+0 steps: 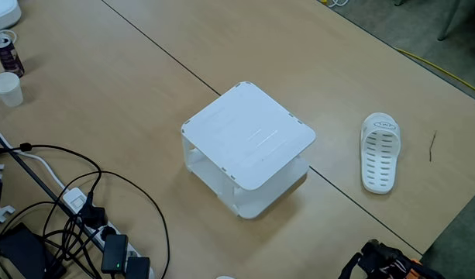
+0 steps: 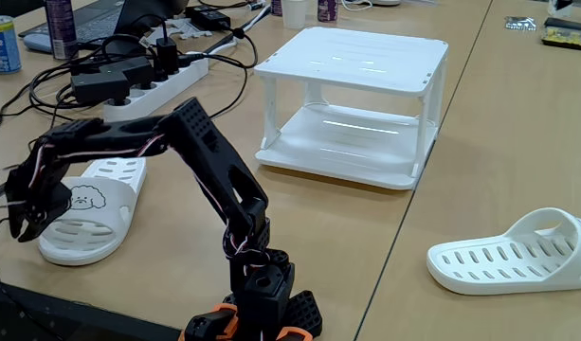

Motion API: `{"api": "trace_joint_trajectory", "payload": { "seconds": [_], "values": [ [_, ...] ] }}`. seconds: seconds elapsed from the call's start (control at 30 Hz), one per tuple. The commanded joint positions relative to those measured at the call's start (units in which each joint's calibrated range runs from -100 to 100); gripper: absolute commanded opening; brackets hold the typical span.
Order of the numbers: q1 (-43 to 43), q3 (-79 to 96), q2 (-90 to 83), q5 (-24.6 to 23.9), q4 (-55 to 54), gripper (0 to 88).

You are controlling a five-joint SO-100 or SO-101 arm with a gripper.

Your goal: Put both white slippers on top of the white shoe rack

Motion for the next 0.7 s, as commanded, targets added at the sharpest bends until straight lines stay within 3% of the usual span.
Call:
{"api": "trace_joint_trajectory", "payload": {
  "seconds": [0.0, 0.43, 0.67],
  "values": [
    [0.4, -6.3, 1.1, 0.4, -0.7, 0.8],
    [10.9, 3.8, 0.1, 0.4, 0.2, 0.8],
    [12.7, 24.6, -8.9, 0.4, 0.3, 0.8]
  ]
}}
